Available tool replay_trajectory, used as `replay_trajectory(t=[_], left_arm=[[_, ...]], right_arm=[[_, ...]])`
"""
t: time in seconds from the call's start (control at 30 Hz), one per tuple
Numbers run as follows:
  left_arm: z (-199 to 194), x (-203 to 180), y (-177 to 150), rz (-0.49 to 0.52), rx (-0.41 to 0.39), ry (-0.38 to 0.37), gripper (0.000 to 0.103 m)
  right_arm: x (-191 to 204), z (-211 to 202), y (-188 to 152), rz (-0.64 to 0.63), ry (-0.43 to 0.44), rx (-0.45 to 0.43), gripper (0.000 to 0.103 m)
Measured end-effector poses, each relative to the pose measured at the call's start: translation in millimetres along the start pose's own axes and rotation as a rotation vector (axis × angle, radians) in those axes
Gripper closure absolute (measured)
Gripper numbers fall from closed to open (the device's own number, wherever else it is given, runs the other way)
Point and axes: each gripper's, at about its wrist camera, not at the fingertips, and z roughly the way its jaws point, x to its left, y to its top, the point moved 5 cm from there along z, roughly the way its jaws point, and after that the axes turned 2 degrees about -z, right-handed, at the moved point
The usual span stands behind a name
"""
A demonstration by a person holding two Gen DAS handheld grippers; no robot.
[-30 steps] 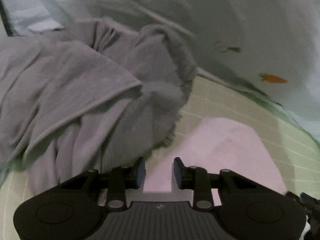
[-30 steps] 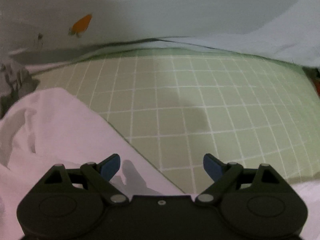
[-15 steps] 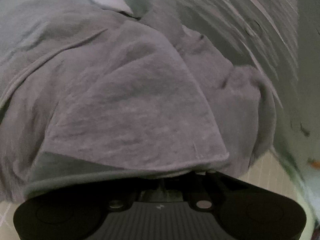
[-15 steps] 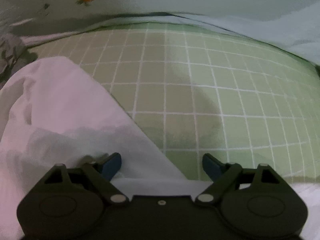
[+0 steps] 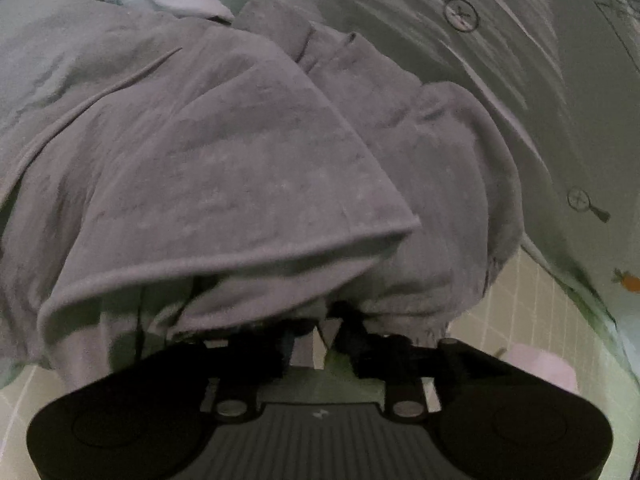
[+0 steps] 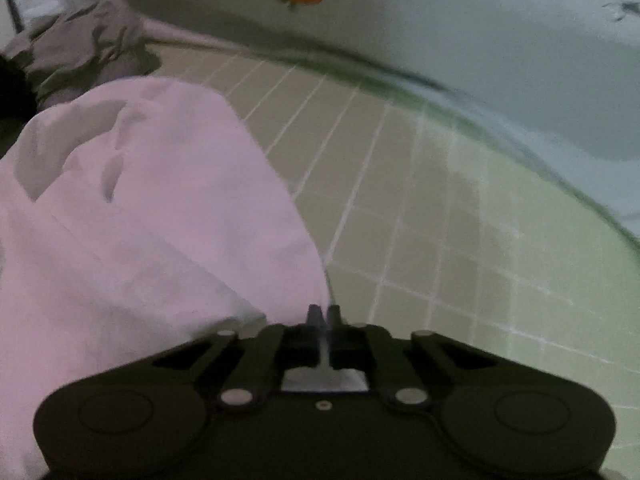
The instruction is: Fold clothes
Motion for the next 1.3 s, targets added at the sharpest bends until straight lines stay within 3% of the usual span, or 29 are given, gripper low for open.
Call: replay_trajectory(t=[0.27, 0.53, 0.63, 0.67, 0.77, 0.87, 0.9, 0.93, 1.07, 1.17, 1.3], left_arm=[[-9.1, -4.0, -25.3, 0.06, 0.02, 0.055, 0.051], [-25.6, 0.7, -57.4, 0.116, 0.011, 0.095, 0.043], [-32.7, 6.0, -75.4, 0.122, 0.026, 0.103, 0.041], [-34.4, 5.5, -81.3, 0.129, 0.034, 0.105, 0.04], [-31.1, 0.0, -95.3, 0.171, 0.062, 0.117, 0.038], [-28.9, -9.6, -97.4, 0.229, 0.082, 0.123, 0.036], [-31.0, -14.1, -97.2, 0.243, 0.087, 0.12, 0.036], [-33.5, -17.9, -99.3, 0.257, 0.089, 0.115, 0.036], [-38.7, -34.9, -98.7, 0.277, 0.086, 0.059, 0.035], [-39.1, -50.0, -92.2, 0.269, 0.072, 0.015, 0.035], [-48.9, -64.4, -82.8, 0.239, 0.07, -0.089, 0.028]], right_arm=[[-17.0, -59.9, 31.5, -0.026, -0.272, -0.221, 0.102], [-40.8, -163.9, 78.6, -0.045, -0.599, -0.562, 0.102], [-27.0, -167.1, 65.3, -0.149, -0.713, -0.587, 0.102], [-23.1, -157.6, 55.4, -0.171, -0.718, -0.544, 0.102], [-15.0, -114.1, 10.0, -0.146, -0.582, -0.308, 0.101], [-7.3, -71.6, -46.4, -0.027, -0.327, -0.027, 0.101], [-4.7, -66.4, -61.8, 0.005, -0.279, 0.024, 0.101], [-4.9, -68.3, -68.8, 0.032, -0.26, 0.031, 0.1], [-35.3, -90.5, -66.0, 0.236, -0.228, -0.079, 0.061], [-74.1, -95.5, -61.7, 0.48, -0.205, -0.156, 0.054], [-139.2, -72.5, -84.4, 1.001, -0.044, -0.219, 0.051]])
